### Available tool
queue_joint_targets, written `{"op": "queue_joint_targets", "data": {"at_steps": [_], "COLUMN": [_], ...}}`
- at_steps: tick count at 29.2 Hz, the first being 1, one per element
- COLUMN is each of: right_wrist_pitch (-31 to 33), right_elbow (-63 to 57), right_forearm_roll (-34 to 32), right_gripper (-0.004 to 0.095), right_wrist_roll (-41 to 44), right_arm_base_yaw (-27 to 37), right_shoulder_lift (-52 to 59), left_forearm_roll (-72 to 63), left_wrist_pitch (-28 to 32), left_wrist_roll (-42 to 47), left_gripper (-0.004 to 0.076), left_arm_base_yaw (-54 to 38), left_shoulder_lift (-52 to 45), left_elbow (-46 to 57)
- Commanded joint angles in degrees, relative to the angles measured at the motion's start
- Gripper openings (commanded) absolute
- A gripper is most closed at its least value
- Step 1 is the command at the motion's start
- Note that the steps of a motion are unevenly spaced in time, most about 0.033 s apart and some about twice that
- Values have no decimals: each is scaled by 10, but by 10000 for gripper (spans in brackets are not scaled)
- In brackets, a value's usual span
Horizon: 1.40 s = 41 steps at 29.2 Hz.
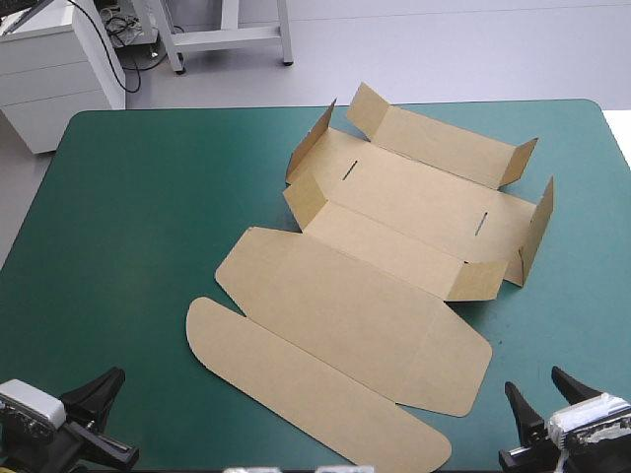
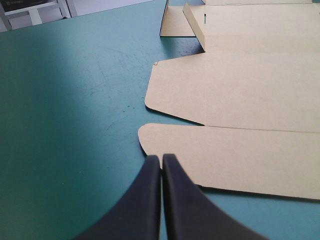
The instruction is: Fold the box
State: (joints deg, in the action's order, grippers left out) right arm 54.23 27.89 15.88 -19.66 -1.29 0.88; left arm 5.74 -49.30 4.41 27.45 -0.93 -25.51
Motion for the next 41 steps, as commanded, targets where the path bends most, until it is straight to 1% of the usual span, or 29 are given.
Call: {"op": "queue_joint_targets", "data": {"at_steps": [1,6,12,17,25,35,40,41], "right_wrist_pitch": [-47,-98,-81,-90,-90,-95,-126,-141], "right_elbow": [13,15,34,82,172,186,186,186], "right_forearm_roll": [23,23,8,7,10,15,34,43], "right_gripper": [533,533,535,535,535,535,535,535], "right_wrist_roll": [8,144,208,231,234,247,248,247], "right_arm_base_yaw": [-3,-3,-3,-3,-3,-2,12,15], "right_shoulder_lift": [11,2,-85,-203,-386,-558,-613,-625], "left_forearm_roll": [-1,-1,-1,-1,-1,-1,-1,-1], "left_wrist_pitch": [42,42,42,43,43,43,43,43], "left_wrist_roll": [3,3,3,3,3,3,3,3], "left_gripper": [-8,-8,-8,-8,-8,-8,-8,-8], "left_arm_base_yaw": [2,2,2,2,2,2,2,2], "left_shoulder_lift": [-3,-3,-3,-3,-3,-3,-3,-3], "left_elbow": [-12,-12,-12,-12,-12,-12,-12,-12]}}
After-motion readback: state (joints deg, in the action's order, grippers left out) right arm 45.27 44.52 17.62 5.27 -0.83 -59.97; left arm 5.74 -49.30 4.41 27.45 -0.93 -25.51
